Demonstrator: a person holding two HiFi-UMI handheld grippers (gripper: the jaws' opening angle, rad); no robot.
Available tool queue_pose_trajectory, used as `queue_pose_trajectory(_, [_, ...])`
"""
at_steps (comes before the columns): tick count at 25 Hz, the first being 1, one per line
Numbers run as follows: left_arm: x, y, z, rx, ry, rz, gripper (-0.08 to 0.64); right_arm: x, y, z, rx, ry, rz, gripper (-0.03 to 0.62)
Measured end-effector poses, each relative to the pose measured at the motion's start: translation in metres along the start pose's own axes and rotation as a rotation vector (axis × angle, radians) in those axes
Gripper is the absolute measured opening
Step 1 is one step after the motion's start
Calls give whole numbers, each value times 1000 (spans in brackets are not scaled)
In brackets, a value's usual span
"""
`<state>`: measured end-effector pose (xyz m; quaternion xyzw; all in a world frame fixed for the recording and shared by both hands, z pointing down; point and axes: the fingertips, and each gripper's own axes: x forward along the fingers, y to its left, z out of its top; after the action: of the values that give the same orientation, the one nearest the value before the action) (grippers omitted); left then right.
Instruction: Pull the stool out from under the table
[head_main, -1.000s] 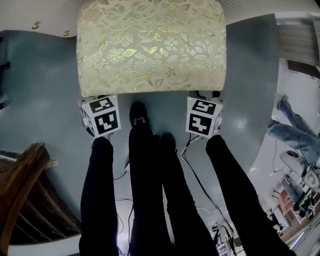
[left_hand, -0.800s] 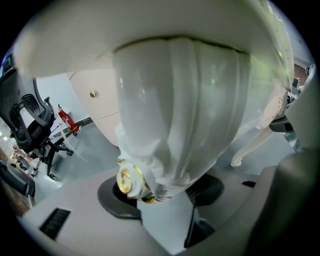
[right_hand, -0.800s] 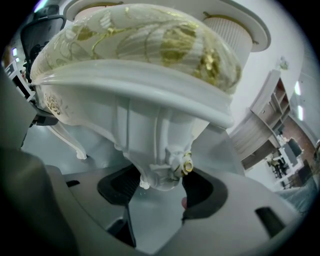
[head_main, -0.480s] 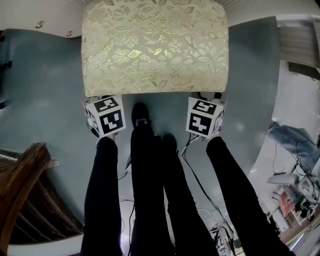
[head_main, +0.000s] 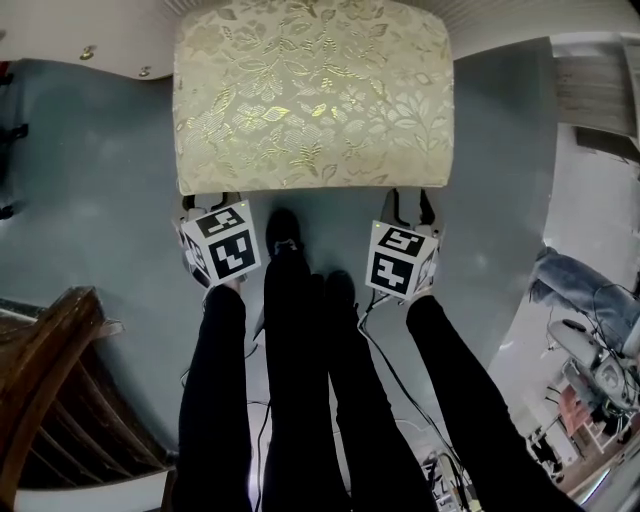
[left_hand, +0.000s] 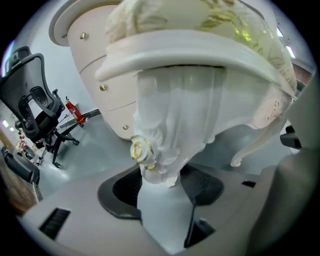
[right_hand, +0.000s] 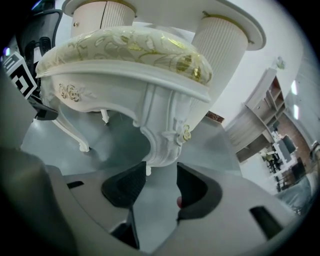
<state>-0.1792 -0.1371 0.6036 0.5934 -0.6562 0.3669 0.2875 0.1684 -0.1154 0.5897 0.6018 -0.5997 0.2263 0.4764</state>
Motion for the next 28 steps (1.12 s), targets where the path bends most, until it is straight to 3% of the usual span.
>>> queue_pose_trajectory(8, [-22,-5,-31,-15,61,-23,252,-10,9,9,41,1,33,178])
queue_pose_trajectory(13, [-34,-13,-37,-14,67,-64,243,-16,11,11,27,-3,33,129])
queue_pose_trajectory(17, [-41,-17,-34,-14,56,-87,157,-24,10,10,26,-11,20,59])
queue_pose_trajectory(21, [-45,-20,-28,-27,37,-103,13,-27,11,8,35,-15,27,6])
queue_pose_trajectory(28, [-45,-31,-19,-31,33,-145,8,-26,14,10,77,-19,99,5])
